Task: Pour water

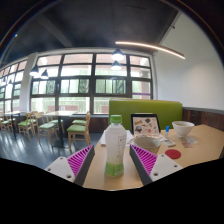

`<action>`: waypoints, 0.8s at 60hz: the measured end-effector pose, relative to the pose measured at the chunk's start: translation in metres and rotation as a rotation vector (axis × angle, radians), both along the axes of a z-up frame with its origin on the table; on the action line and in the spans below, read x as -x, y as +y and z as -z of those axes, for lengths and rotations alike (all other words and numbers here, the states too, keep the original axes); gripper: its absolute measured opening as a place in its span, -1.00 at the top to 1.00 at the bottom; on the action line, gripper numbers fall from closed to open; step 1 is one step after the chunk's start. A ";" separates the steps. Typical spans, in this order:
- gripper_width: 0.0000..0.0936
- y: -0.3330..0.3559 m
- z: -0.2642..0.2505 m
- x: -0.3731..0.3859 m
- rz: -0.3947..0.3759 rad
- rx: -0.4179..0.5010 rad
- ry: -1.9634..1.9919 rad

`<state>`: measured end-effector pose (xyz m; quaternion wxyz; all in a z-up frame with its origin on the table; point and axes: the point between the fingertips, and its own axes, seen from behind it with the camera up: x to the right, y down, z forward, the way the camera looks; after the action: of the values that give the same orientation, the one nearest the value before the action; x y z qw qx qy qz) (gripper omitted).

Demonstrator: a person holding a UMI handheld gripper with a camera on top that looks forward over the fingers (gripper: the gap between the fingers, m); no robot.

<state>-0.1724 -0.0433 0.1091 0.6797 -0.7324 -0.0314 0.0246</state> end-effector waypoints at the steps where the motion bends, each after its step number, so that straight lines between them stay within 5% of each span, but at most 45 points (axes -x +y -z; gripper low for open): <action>1: -0.73 0.008 0.002 -0.002 0.005 0.002 -0.008; 14: -0.65 0.085 0.007 -0.006 0.047 -0.002 -0.014; 16: -0.04 0.093 0.013 -0.009 0.063 0.014 -0.016; 17: -0.02 0.097 0.016 -0.010 0.066 0.019 -0.014; 31: 0.01 0.105 0.014 -0.011 0.076 -0.029 -0.029; 41: 0.32 0.110 0.015 -0.008 0.043 -0.027 0.041; 48: 0.32 0.121 0.008 -0.007 0.011 -0.010 0.247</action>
<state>-0.1654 0.0776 0.1011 0.6822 -0.7205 0.0566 0.1106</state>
